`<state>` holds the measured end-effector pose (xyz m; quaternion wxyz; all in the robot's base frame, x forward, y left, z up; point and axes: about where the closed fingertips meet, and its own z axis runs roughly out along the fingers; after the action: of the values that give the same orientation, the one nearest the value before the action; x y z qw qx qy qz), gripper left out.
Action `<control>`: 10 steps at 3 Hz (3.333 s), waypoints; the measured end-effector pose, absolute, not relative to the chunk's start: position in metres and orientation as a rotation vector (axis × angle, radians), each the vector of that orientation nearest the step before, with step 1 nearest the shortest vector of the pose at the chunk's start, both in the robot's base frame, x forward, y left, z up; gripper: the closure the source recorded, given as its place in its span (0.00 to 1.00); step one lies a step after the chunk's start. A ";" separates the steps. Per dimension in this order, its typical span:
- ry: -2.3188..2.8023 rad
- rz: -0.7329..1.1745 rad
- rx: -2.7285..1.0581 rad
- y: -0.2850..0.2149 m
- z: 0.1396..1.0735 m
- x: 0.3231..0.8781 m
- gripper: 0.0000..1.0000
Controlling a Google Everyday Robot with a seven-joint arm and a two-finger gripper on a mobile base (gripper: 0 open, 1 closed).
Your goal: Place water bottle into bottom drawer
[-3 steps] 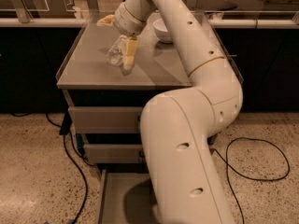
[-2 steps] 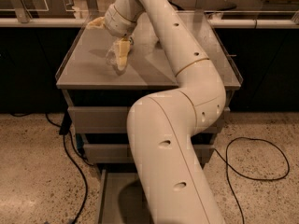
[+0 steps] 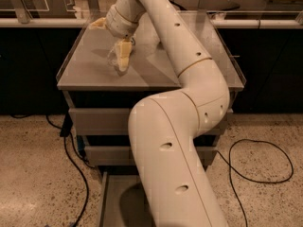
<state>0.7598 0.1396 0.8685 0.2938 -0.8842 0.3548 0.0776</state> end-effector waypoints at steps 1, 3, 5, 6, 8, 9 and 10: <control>0.961 0.167 -2.389 0.120 0.872 0.757 0.00; 0.890 0.036 -2.432 0.056 0.883 0.764 0.00; 0.712 0.014 -2.415 0.057 0.853 0.788 0.00; 0.638 0.022 -2.428 0.077 0.851 0.786 0.00; 0.634 -0.009 -2.447 0.088 0.865 0.784 0.00; 0.575 -0.017 -2.489 0.109 0.869 0.777 0.00; 0.512 0.061 -2.513 0.136 0.847 0.770 0.00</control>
Offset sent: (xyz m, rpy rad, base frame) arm -0.0238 -0.1117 0.0272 -0.1289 -0.1239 0.0336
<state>0.7700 0.1363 0.8468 0.2841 -0.9392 0.1915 0.0230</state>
